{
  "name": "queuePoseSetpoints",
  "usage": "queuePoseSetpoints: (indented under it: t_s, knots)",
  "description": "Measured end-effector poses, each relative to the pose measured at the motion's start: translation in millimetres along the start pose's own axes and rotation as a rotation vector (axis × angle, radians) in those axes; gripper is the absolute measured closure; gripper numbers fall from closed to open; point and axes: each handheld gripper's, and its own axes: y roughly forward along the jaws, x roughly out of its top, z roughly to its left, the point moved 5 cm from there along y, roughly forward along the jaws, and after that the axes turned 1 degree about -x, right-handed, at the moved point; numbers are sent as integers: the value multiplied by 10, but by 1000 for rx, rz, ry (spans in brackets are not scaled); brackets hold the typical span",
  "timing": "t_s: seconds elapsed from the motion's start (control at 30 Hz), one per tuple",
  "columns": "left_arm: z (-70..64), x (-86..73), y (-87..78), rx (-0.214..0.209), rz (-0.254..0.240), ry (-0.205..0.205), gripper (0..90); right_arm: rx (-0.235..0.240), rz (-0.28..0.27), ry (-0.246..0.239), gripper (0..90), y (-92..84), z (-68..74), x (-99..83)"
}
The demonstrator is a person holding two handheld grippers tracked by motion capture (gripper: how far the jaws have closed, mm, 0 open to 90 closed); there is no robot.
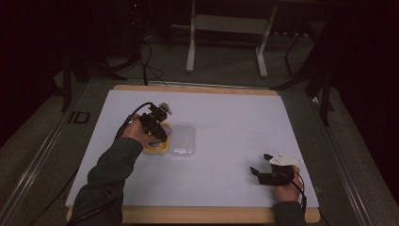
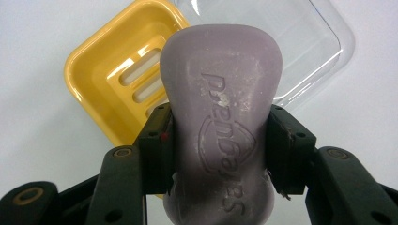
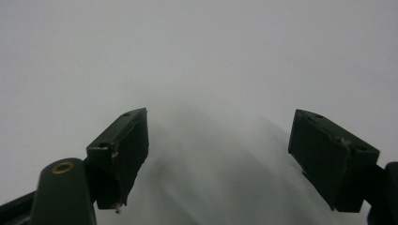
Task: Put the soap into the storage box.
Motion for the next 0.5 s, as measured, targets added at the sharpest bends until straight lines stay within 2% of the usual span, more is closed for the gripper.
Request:
queuePoseSetpoints:
  t_s: [0.5]
  knots:
    - [62,7,84,-4,2,-34,499,0,0,0,201,0,0,0]
